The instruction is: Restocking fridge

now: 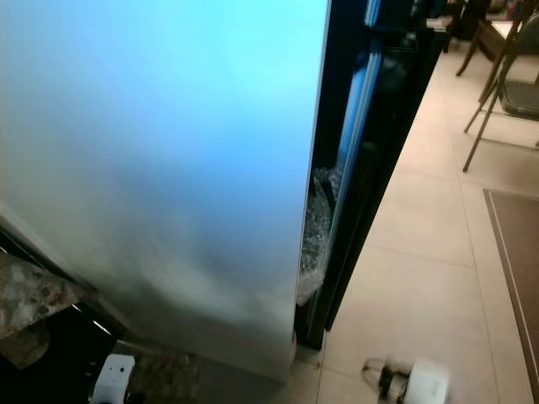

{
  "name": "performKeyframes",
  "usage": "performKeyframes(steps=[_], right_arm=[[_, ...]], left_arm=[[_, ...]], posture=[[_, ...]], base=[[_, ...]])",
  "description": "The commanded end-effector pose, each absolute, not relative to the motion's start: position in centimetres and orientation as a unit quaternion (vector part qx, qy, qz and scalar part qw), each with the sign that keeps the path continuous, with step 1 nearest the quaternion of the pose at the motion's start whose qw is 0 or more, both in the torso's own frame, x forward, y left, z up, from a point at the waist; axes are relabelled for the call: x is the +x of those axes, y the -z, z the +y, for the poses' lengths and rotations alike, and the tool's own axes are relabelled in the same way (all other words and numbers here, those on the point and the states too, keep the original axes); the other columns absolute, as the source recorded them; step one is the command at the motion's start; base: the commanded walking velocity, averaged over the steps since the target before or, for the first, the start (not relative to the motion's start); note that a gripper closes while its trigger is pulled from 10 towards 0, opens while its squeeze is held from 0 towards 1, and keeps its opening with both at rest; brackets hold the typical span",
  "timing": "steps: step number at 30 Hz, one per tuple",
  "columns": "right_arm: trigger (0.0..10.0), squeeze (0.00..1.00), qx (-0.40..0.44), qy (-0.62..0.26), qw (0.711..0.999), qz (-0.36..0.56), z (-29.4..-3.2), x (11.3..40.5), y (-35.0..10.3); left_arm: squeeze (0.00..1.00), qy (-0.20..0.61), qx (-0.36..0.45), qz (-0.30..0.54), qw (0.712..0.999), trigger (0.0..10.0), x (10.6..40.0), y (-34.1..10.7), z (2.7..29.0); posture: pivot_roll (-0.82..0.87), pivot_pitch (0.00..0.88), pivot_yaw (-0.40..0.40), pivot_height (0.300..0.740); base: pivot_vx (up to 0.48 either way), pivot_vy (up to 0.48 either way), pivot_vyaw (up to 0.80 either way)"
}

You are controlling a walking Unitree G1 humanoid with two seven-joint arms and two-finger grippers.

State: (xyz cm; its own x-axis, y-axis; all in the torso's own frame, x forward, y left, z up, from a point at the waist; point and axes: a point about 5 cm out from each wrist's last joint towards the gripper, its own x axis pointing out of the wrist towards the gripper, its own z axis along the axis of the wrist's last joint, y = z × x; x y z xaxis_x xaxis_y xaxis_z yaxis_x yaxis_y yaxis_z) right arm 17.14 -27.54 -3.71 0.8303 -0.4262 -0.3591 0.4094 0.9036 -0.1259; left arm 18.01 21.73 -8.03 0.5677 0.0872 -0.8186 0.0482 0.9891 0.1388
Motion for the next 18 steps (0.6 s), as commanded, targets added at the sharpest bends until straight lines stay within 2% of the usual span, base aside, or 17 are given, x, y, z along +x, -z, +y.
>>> performKeyframes(steps=[1, 4, 8, 16, 17, 18], right_arm=[[10.0, 0.00, -0.043, 0.203, 0.974, 0.090, -28.7, 20.6, -0.3], [10.0, 0.00, -0.050, 0.183, 0.980, 0.059, -28.1, 21.1, -1.4], [10.0, 0.00, -0.056, 0.139, 0.988, 0.026, -26.0, 21.6, -2.5], [10.0, 0.00, -0.042, 0.071, 0.997, 0.010, -23.5, 21.6, -4.2], [10.0, 0.02, -0.032, 0.050, 0.998, 0.006, -23.0, 22.0, -4.6], [10.0, 1.00, -0.030, 0.034, 0.999, 0.001, -22.6, 22.4, -4.9]], left_arm=[[0.00, -0.013, 0.086, 0.469, 0.879, 10.0, 17.8, 8.0, 22.2], [0.00, -0.013, 0.086, 0.469, 0.879, 10.0, 17.8, 8.0, 22.2], [0.00, -0.010, 0.087, 0.470, 0.879, 10.0, 17.8, 8.1, 22.2], [0.00, -0.003, 0.094, 0.468, 0.879, 10.0, 17.9, 8.0, 22.1], [0.00, -0.004, 0.095, 0.465, 0.880, 10.0, 18.0, 7.9, 22.1], [0.00, -0.006, 0.094, 0.463, 0.881, 10.0, 18.1, 7.9, 22.1]], posture=[[-0.09, 0.033, 0.043, 0.740], [-0.10, 0.029, 0.044, 0.740], [-0.11, 0.022, 0.049, 0.740], [-0.12, 0.009, 0.054, 0.740], [-0.11, 0.011, 0.050, 0.740], [-0.11, 0.010, 0.046, 0.740]], base=[[0.000, 0.000, 0.00], [0.000, 0.000, 0.00], [0.000, 0.000, 0.00], [0.000, 0.000, 0.00], [0.000, 0.000, 0.00], [0.000, 0.000, 0.00]])
